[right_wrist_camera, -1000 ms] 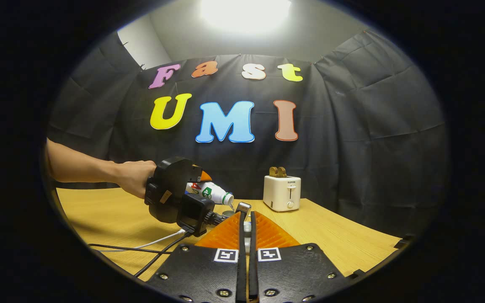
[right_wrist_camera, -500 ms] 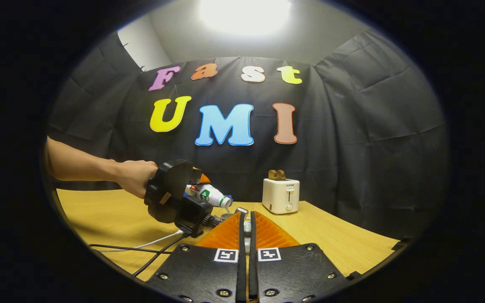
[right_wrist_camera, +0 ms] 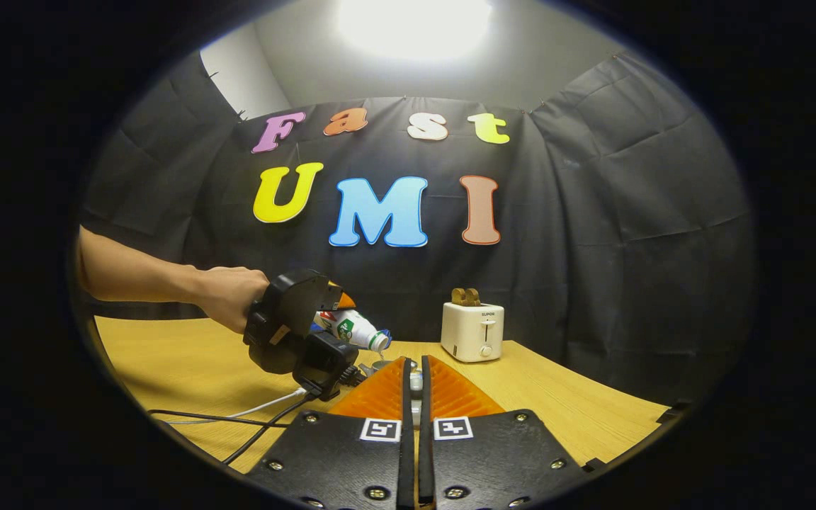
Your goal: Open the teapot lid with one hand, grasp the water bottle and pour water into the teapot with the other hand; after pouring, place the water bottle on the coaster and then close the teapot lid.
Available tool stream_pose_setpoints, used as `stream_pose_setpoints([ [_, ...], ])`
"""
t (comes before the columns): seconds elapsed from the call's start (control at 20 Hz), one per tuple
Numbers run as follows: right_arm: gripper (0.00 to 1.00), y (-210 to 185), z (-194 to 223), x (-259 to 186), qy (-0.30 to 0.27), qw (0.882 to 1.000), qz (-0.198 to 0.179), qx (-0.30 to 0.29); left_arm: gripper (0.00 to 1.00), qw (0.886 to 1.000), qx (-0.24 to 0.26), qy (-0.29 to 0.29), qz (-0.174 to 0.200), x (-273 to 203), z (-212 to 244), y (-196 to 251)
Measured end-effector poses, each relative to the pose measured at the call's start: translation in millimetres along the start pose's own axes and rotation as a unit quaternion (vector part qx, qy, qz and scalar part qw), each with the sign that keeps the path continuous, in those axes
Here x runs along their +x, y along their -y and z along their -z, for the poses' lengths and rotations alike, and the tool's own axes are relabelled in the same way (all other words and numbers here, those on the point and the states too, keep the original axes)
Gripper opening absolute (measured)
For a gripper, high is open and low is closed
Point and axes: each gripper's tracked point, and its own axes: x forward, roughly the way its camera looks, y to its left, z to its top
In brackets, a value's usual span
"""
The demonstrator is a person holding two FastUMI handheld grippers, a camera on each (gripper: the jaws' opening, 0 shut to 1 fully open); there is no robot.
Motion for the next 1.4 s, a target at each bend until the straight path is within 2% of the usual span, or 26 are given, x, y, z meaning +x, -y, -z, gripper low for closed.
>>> stream_pose_setpoints([
  [0.55,0.02,-1.3,1.6,-1.3,-0.005,1.000,-0.002,0.001,0.75,1.000,0.030,-0.002,0.001,-0.7,0.0,-2.2],
  [0.65,0.02,-0.8,3.5,-0.9,-0.007,1.000,-0.002,0.004,0.75,1.000,0.029,0.000,0.001,0.0,-0.3,-1.8],
  [0.7,0.02,-0.9,3.0,-1.4,-0.007,1.000,-0.002,0.005,0.79,1.000,0.030,0.000,0.000,-0.1,-0.2,-3.0],
  [0.85,0.02,-1.4,2.5,-1.7,-0.006,1.000,-0.001,0.004,0.79,1.000,0.031,0.002,0.002,-1.8,-2.5,-1.3],
  [0.9,0.02,-1.6,2.3,-2.0,-0.007,1.000,-0.001,0.003,0.75,0.999,0.032,0.001,0.002,-0.9,-1.5,-3.2],
  [1.1,0.02,-1.2,3.0,-1.9,-0.007,1.000,-0.002,0.003,0.75,1.000,0.029,0.000,0.002,0.1,0.2,-2.7],
  [1.15,0.02,-0.9,3.1,-1.4,-0.007,1.000,-0.001,0.003,0.79,1.000,0.025,0.002,0.003,-0.1,-0.2,-2.6],
  [1.2,0.02,-1.0,1.3,-1.7,-0.005,1.000,0.000,0.004,0.75,1.000,0.017,0.004,0.009,0.1,0.4,-1.8],
  [1.25,0.02,-1.0,-0.3,-2.2,-0.003,1.000,0.000,0.003,0.79,1.000,0.015,0.004,0.011,0.3,-0.4,-1.9],
  [1.35,0.02,-2.2,-1.4,-2.7,-0.001,1.000,-0.002,-0.001,0.70,1.000,0.014,0.005,0.012,-1.6,-4.5,-2.1],
  [1.4,0.02,-3.5,-1.7,-3.6,-0.001,1.000,-0.003,-0.002,0.75,1.000,0.010,0.005,0.016,-0.6,-1.8,-1.2],
])
